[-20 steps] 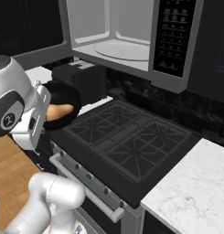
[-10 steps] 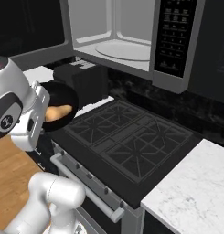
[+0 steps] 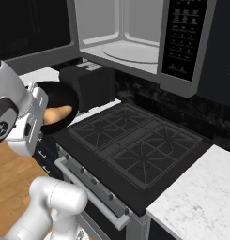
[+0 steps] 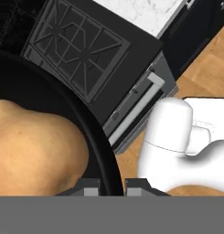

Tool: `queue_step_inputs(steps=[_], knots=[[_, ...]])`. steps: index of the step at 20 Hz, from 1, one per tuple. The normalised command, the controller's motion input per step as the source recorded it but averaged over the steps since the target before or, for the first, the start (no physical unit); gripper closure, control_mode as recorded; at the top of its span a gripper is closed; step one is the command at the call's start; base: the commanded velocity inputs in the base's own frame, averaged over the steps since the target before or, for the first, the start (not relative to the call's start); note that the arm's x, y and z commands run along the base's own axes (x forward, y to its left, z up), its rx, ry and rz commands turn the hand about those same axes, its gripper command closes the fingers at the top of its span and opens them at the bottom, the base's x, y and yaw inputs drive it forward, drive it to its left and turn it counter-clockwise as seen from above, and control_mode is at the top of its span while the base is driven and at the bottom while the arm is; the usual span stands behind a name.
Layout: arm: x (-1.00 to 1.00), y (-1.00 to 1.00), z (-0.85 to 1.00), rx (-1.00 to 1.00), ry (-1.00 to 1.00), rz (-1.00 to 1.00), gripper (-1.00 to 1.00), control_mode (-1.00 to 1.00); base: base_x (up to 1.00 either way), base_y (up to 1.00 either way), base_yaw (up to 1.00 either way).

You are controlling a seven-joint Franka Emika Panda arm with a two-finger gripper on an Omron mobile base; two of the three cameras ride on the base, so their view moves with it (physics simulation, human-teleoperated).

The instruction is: Pick the squash from the sink and place it in the bowl. Then pick the bowl and place it in the microwave. Then close the microwave door and press the start button.

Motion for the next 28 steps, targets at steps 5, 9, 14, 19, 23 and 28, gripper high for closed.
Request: queue_step_inputs(steps=[5, 9, 14, 19, 23, 28], knots=[[-0.14, 0.0, 0.6, 0.0, -0.21, -0.02, 1.0, -1.0, 0.0, 0.0, 0.0], [0.44, -0.04, 0.68, 0.0, 0.06, -0.08, 1.0, -1.0, 0.0, 0.0, 0.0], [0.47, -0.19, 0.6, 0.0, -0.05, -0.11, 1.0, -1.0, 0.0, 0.0, 0.0], [0.89, -0.14, 0.14, -0.01, -0.01, -0.26, 1.0, -1.0, 0.0, 0.0, 0.0], [0.61, -0.24, 0.19, 0.0, -0.15, -0.2, 1.0, -1.0, 0.0, 0.0, 0.0], [0.4, -0.05, 0.07, 0.0, -0.17, -0.07, 1.0, -1.0, 0.0, 0.0, 0.0]])
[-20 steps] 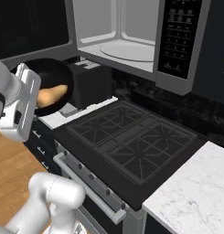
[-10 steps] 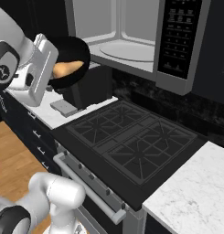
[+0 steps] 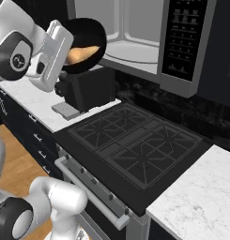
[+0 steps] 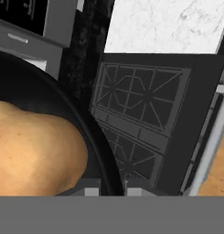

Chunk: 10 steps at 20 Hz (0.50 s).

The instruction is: Pick the squash from the sink and place it in the bowl. Then pick the bowl and place it in the microwave. Then close the microwave door and press the start button.

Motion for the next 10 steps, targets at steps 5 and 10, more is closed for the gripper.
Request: queue_step_inputs(steps=[5, 10], knots=[[0.64, -0.18, 0.01, 0.0, -0.03, 0.0, 1.0, -1.0, 0.0, 0.0, 0.0], [0.58, -0.29, 0.01, 0.0, -0.08, 0.01, 1.0, -1.0, 0.0, 0.0, 0.0]])
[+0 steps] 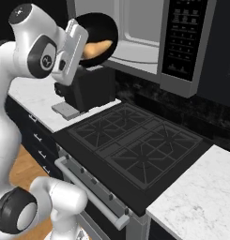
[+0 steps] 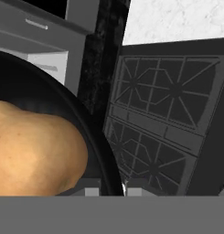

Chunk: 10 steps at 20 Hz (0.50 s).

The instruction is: Pick the squash from the sink and place it in the bowl. Then pick the bowl and place it in the microwave. Then close the microwave door and press the start button.

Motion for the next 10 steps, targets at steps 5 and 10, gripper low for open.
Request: queue_step_inputs(steps=[5, 10], knots=[[0.61, -0.27, 0.08, 0.0, 0.0, 0.0, 1.0, -1.0, 0.0, 0.0, 0.0], [0.63, -0.29, 0.11, 0.0, 0.02, 0.0, 1.0, -1.0, 0.0, 0.0, 0.0]])
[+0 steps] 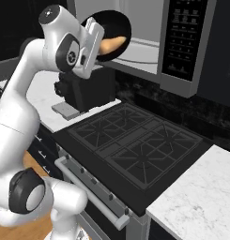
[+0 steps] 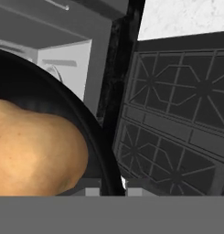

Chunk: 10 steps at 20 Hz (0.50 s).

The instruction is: Pick the squash from the sink and place it in the bowl. Then pick the bowl and place it in the microwave. Then close the microwave door and press the start button.

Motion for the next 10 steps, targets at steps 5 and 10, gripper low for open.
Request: queue_step_inputs(steps=[5, 10], knots=[[0.71, -0.27, 0.0, 0.0, 0.07, 0.01, 1.0, -1.0, 0.0, 0.0, 0.0], [0.75, -0.24, -0.01, 0.0, 0.05, 0.02, 1.0, -1.0, 0.0, 0.0, 0.0]])
